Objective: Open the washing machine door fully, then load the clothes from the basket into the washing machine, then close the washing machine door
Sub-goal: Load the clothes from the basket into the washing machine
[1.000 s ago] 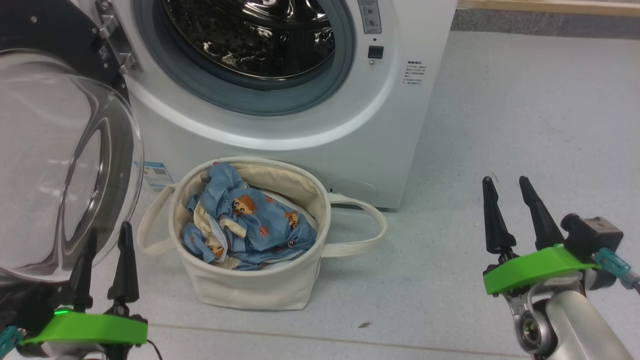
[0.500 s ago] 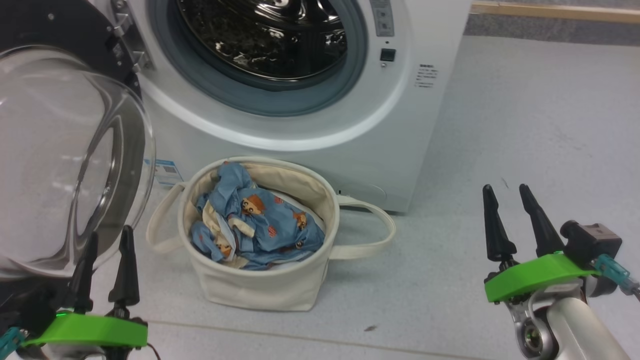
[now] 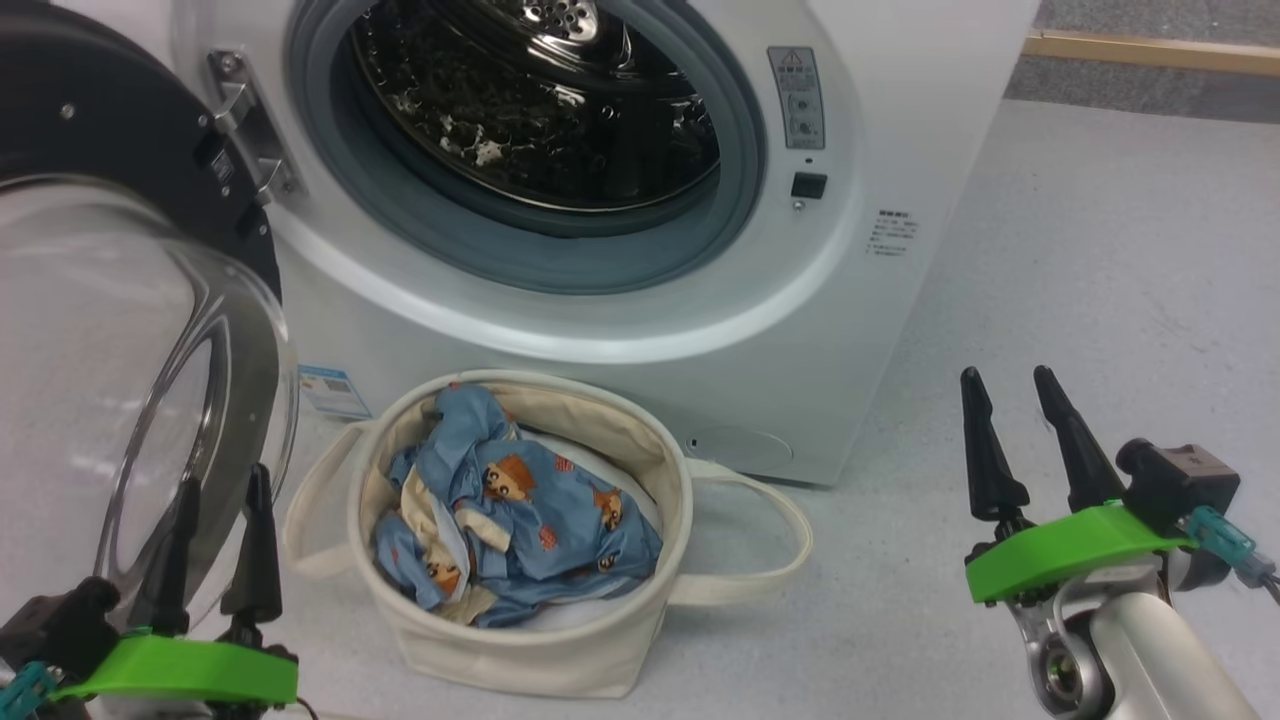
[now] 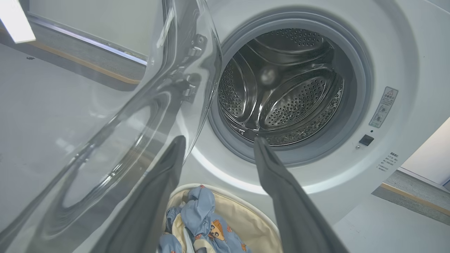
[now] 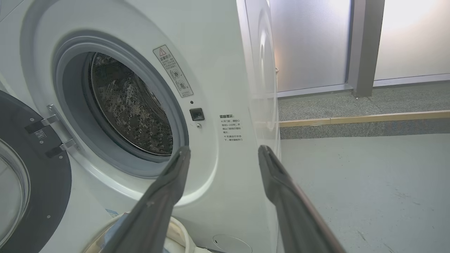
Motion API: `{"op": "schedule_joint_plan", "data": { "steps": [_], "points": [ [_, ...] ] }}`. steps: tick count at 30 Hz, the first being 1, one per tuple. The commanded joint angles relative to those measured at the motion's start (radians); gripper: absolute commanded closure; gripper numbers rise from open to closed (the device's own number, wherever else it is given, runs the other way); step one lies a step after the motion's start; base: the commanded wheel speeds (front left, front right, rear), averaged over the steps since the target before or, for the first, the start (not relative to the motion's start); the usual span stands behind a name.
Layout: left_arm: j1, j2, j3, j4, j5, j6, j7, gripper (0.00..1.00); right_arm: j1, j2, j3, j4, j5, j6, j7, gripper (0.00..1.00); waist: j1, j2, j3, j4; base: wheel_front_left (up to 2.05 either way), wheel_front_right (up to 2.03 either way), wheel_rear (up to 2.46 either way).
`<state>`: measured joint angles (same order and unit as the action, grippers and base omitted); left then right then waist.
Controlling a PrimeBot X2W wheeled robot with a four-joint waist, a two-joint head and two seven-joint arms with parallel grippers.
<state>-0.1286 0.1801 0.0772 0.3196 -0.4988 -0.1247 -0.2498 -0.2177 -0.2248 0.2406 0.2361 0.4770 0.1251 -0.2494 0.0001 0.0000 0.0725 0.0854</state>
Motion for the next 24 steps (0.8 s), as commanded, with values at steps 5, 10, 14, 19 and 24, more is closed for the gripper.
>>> {"op": "schedule_joint_plan", "data": {
  "steps": [5, 10, 14, 19, 24],
  "points": [
    [-0.047, 0.013, 0.026, -0.024, 0.011, -0.006, -0.012, 0.0, -0.025, -0.002, 0.025, -0.033, -0.008, 0.006, -0.012, 0.0, -0.0001, 0.0, 0.01, 0.004, 0.62, -0.62, 0.0],
    [-0.055, 0.007, 0.016, -0.023, 0.012, -0.006, -0.012, 0.0, -0.028, 0.002, 0.037, -0.027, -0.007, 0.006, -0.012, 0.0, -0.0001, 0.0, 0.022, 0.0, 0.05, -0.05, 0.0],
    [-0.063, 0.008, 0.002, -0.029, 0.019, -0.006, -0.012, 0.0, -0.035, 0.003, 0.039, -0.028, -0.008, 0.006, -0.012, 0.0, -0.0001, 0.0, 0.034, -0.004, 0.0, 0.0, 0.0],
    [-0.077, 0.005, -0.052, -0.041, 0.027, -0.006, -0.012, 0.0, -0.04, 0.006, 0.03, -0.028, -0.01, 0.006, -0.012, 0.0, -0.0001, 0.0, 0.042, -0.009, 0.0, 0.0, 0.0],
    [-0.1, 0.003, -0.109, -0.037, 0.021, -0.006, -0.012, 0.0, -0.045, 0.013, 0.031, -0.027, -0.012, 0.006, -0.012, 0.0, -0.0001, 0.0, 0.045, -0.02, 0.0, 0.0, 0.0]
  ]
}}
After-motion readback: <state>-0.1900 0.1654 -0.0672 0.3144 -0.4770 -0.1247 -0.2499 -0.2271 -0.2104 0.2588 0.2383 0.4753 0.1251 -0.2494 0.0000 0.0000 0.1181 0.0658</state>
